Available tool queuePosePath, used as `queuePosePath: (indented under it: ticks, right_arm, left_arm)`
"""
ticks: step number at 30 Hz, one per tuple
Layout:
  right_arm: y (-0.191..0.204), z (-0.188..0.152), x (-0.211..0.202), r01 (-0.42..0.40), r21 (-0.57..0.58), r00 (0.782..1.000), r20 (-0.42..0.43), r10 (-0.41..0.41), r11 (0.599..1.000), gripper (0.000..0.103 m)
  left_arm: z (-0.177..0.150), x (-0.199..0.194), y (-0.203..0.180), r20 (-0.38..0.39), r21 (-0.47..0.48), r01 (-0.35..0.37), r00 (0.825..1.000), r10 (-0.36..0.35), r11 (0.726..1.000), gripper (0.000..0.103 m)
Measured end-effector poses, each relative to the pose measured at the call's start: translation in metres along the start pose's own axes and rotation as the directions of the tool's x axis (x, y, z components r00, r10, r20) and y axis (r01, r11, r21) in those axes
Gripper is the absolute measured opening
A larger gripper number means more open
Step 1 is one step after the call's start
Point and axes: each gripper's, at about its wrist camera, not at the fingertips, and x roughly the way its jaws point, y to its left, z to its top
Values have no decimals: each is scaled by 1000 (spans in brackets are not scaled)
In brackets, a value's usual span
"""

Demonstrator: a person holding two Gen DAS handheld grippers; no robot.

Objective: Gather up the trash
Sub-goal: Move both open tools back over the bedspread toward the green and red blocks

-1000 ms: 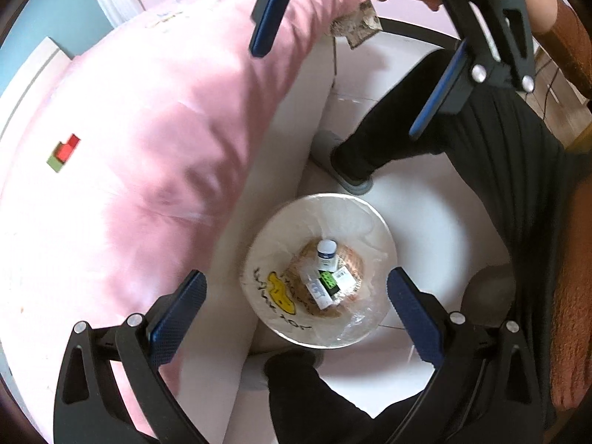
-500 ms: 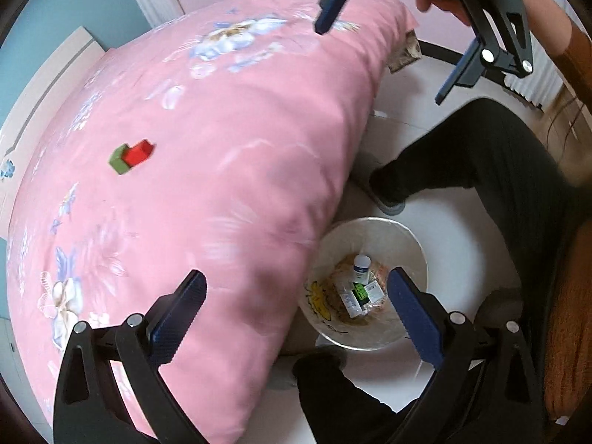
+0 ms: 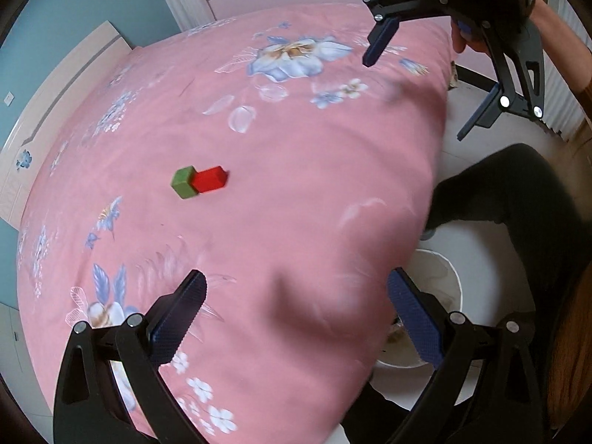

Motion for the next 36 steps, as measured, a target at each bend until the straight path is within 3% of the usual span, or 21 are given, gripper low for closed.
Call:
queuePosePath:
  ticks: [12, 36]
  right_arm:
    - [-37, 19, 15, -6, 37, 1000, 4, 6, 999, 96]
    - [-90, 75, 92, 1, 92, 1000, 5, -2, 996, 96]
  left_arm:
    - [21, 15, 47, 8, 26, 30, 999, -31, 999, 99]
    - [49, 91, 147, 30, -50, 94, 995, -93, 994, 99]
